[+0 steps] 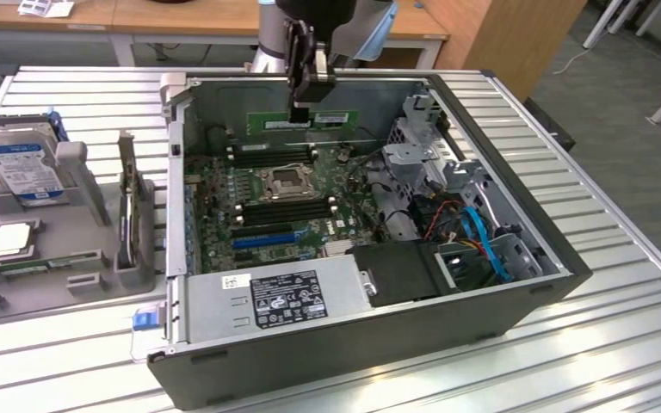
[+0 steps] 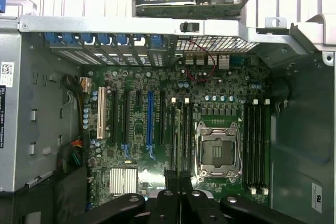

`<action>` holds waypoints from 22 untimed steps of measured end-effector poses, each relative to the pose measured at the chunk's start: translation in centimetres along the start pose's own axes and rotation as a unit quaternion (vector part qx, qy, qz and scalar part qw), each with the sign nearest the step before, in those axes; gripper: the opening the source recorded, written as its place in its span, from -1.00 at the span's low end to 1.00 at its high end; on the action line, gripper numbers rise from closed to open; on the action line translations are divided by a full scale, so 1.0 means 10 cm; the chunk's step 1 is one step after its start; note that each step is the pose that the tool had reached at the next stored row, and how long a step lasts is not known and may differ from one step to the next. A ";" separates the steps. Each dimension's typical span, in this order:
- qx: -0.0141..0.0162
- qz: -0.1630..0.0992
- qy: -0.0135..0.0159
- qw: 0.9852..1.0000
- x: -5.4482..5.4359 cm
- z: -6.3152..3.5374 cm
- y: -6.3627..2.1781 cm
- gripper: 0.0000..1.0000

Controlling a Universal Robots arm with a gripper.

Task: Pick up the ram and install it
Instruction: 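Insert the ram into the slot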

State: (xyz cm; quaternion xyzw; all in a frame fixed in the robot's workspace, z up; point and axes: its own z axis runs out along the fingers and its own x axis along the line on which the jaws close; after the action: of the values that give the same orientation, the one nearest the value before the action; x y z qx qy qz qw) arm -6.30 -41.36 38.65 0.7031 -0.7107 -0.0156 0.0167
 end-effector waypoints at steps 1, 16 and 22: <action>0.000 0.005 0.000 1.000 0.00 0.001 0.000 -0.76; 0.000 0.013 0.000 1.000 0.00 0.197 -0.010 -0.76; 0.000 0.014 0.002 1.000 0.00 0.306 -0.014 -0.76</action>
State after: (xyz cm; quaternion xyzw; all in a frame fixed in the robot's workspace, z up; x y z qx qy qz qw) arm -6.29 -41.37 35.59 0.6931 -0.7205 -0.0139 0.0183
